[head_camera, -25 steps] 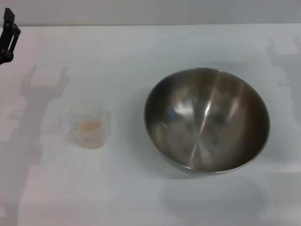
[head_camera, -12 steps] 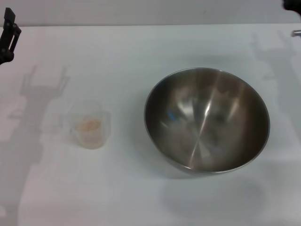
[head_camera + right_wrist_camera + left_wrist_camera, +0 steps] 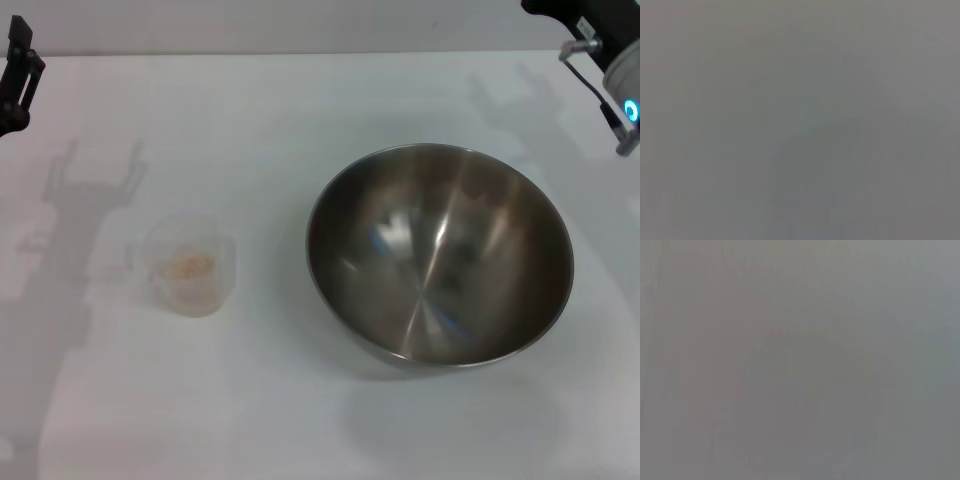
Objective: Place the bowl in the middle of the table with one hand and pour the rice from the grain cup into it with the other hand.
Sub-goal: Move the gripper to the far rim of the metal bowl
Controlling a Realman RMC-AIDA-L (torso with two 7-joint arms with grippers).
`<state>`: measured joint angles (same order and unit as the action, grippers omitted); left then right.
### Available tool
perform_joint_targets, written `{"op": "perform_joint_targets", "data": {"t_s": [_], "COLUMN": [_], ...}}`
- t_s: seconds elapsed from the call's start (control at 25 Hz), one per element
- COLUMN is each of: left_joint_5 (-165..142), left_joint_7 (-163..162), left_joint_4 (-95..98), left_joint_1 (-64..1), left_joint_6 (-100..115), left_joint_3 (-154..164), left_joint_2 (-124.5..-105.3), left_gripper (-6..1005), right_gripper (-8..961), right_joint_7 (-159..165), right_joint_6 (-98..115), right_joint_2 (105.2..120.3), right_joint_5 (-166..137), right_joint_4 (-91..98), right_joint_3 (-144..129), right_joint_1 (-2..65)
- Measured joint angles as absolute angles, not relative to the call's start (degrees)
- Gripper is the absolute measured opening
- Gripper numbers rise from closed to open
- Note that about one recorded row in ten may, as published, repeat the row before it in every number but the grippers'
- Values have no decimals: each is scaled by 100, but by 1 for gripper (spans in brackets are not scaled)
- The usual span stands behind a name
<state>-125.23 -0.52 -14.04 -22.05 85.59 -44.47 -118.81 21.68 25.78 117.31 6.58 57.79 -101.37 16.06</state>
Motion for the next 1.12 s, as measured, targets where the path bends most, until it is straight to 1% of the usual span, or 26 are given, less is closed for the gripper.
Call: {"op": "perform_joint_targets", "data": {"t_s": [0.16, 0.32, 0.44, 0.56, 0.68, 0.8, 0.96, 1.04, 1.12], "left_joint_5": [-12523, -12523, -12524, -12524, -12525, -12525, -12525, -12525, -12525], "left_joint_7": [-52, -52, -52, -52, -53, -53, -53, -52, -52], "left_joint_4": [-1399, -1404, -1397, -1372, -1357, -1348, -1341, -1339, -1337], "left_joint_1": [-2209, -2213, -2230, -2262, -2300, -2321, -2329, -2334, -2338], "left_joint_6": [8561, 8561, 8561, 8561, 8560, 8561, 8561, 8563, 8564], "left_joint_3": [-4531, -4577, -4581, -4626, -4700, -4727, -4733, -4733, -4732], "left_joint_2": [-11877, -11875, -11871, -11867, -11866, -11865, -11865, -11865, -11865], "left_gripper": [826, 826, 826, 826, 825, 825, 825, 825, 825], "right_gripper": [741, 739, 738, 736, 735, 734, 732, 731, 730], "right_joint_7": [2579, 2423, 1816, 503, -705, -1215, -1617, -1781, -1950], "right_joint_6": [941, -922, -2216, -3457, -4896, -6408, -7733, -8254, -8713], "right_joint_2": [11854, 11863, 11841, 11846, 11874, 11875, 11831, 11763, 11660], "right_joint_5": [-220, -188, 429, 1782, 2990, 3406, 3390, 3366, 3346], "right_joint_4": [7085, 8103, 8653, 9027, 9130, 9105, 9082, 8956, 8658], "right_joint_3": [-10075, -10188, -10137, -9715, -8933, -8121, -7432, -7229, -7074], "right_joint_1": [1306, 1397, 1626, 1883, 2287, 2795, 3292, 3533, 3801]}}
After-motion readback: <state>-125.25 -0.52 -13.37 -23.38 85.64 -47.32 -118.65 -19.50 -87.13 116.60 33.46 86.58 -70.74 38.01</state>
